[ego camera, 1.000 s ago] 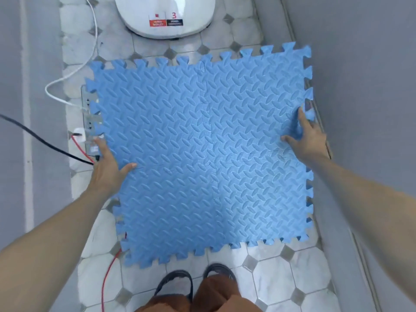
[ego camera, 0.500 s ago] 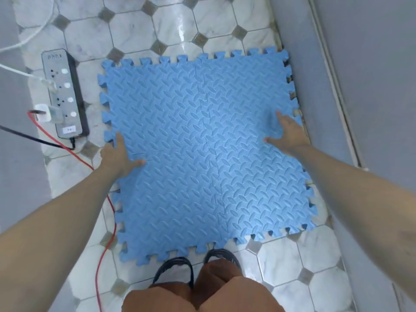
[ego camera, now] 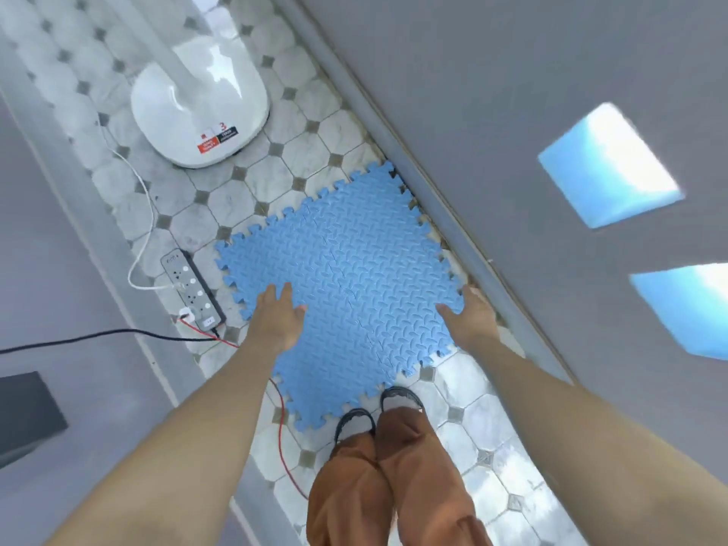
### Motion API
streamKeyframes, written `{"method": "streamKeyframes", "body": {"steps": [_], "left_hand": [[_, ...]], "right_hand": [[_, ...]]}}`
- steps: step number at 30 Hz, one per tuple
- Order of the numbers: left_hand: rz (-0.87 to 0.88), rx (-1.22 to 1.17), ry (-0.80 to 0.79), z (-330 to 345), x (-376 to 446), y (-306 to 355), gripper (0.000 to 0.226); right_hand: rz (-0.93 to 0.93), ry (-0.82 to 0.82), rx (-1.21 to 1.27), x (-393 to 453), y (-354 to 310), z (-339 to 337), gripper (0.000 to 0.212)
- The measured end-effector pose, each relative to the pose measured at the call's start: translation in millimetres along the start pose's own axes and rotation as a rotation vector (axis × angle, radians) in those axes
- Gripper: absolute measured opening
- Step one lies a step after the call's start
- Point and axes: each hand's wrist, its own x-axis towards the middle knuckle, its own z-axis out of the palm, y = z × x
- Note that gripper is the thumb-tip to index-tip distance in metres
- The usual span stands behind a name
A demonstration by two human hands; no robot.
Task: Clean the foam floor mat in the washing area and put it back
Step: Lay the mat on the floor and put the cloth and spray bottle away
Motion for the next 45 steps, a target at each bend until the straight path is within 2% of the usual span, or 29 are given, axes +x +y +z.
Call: {"method": "streamKeyframes", "body": {"steps": [2,7,14,19,23,28,33,40,45], "left_hand": [[0.054,0.019,0.025,-22,-20,28,0.058],[0.417,0.182,0.158,-27,-60,97,0.039],[0.706,0.447,0.019,11,-121,177,0.036],[0.858,0.661,-0.093,55,-162,228,0.036],[0.957,0.839,-0.162,117,-201,270,0.039],[1.043,1.011,-0.301,219,-264,308,0.042],[1.217,1.151,-0.432,326,-337,317,0.041],[1.431,1.507,-0.622,428,-414,278,0.042],[1.48,1.698,-0.642,488,-421,232,0.043]], "right_hand": [[0.028,0.021,0.085,-35,10,-22,0.074],[0.17,0.12,0.262,-98,61,-53,0.068],[0.454,0.219,0.473,-194,171,-52,0.065],[0.654,0.291,0.703,-254,252,-37,0.05],[0.799,0.327,0.951,-301,317,-16,0.038],[0.978,0.398,1.283,-372,390,43,0.026],[1.168,0.484,1.53,-443,425,127,0.023],[1.516,0.612,1.8,-508,399,242,0.013],[1.687,0.684,1.969,-500,370,327,0.032]]}}
